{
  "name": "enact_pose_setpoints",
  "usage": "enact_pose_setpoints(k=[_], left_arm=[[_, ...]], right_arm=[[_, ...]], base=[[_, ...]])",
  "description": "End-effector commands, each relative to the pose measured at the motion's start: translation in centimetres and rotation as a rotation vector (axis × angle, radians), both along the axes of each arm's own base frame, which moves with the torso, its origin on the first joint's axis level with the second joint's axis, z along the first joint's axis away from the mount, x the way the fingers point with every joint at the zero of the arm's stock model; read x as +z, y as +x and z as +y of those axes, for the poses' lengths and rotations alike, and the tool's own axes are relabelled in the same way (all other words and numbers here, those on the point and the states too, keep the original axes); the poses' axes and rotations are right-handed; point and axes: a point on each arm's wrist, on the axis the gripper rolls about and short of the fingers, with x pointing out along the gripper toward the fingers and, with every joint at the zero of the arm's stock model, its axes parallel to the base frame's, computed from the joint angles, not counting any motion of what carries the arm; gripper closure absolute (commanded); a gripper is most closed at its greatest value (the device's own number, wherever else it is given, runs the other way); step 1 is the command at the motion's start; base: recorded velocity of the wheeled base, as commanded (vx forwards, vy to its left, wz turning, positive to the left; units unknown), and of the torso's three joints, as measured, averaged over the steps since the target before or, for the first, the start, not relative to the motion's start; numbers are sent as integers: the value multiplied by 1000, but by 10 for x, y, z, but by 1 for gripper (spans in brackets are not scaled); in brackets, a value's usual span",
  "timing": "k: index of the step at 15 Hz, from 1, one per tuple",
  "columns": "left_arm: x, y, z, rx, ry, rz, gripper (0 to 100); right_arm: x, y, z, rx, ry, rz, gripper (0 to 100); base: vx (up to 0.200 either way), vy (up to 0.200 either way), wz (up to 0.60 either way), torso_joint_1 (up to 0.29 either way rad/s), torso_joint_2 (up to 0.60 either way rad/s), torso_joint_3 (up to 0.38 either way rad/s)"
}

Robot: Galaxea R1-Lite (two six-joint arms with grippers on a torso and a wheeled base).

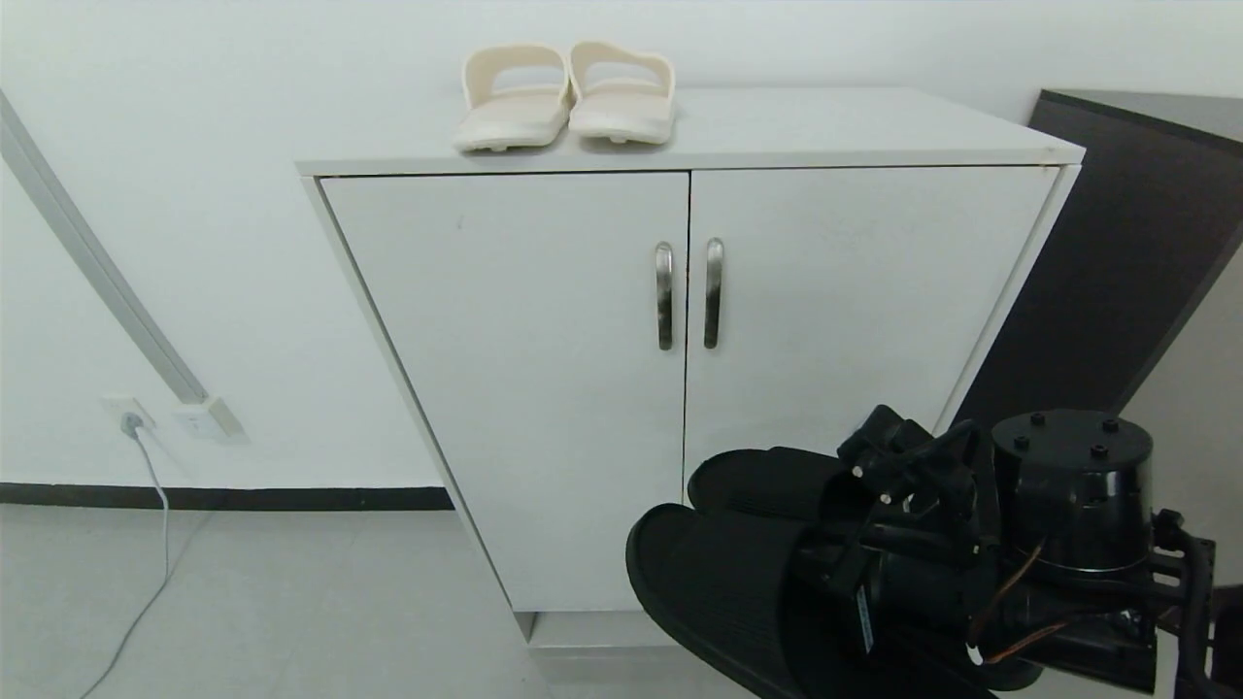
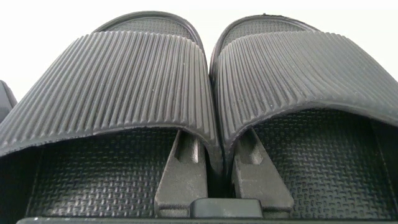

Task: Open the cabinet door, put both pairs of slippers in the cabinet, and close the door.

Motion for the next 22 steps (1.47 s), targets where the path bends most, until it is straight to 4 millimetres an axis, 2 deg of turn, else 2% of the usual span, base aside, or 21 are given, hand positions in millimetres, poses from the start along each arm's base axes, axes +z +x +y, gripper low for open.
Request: enact_pose_setpoints(k=[1, 6, 15, 16, 17, 19, 20, 22], left_arm=[[0, 0, 0, -2, 0, 3, 0], [1, 2, 0, -10, 0, 33, 0], [4, 6, 1, -72, -2, 80, 0], [33, 3, 1, -71, -44, 14, 0], [51, 7, 1, -78, -73, 21, 0], [63, 19, -1, -134, -71, 91, 0], [72, 37, -5, -260, -75, 157, 0], [79, 56, -9, -358, -83, 195, 0]], right_arm=[[-2, -1, 1, 7, -5, 4, 100], [-8, -3, 3, 19, -22, 14, 100], [-12, -2, 3, 23, -19, -30, 100], [-12, -3, 3, 25, -19, -27, 100], [-12, -2, 3, 25, -18, -28, 100], [-12, -2, 4, 25, -18, -28, 100], [-12, -3, 4, 27, -18, -28, 100], [-12, -3, 3, 25, -19, -27, 100]], base=[[0, 0, 0, -36, 442, 383], [0, 0, 0, -15, 307, 293], [0, 0, 0, 0, 7, 5], [0, 0, 0, 0, 0, 0], [0, 0, 0, 0, 0, 0], [0, 0, 0, 0, 0, 0], [0, 0, 0, 0, 0, 0], [0, 0, 0, 0, 0, 0]])
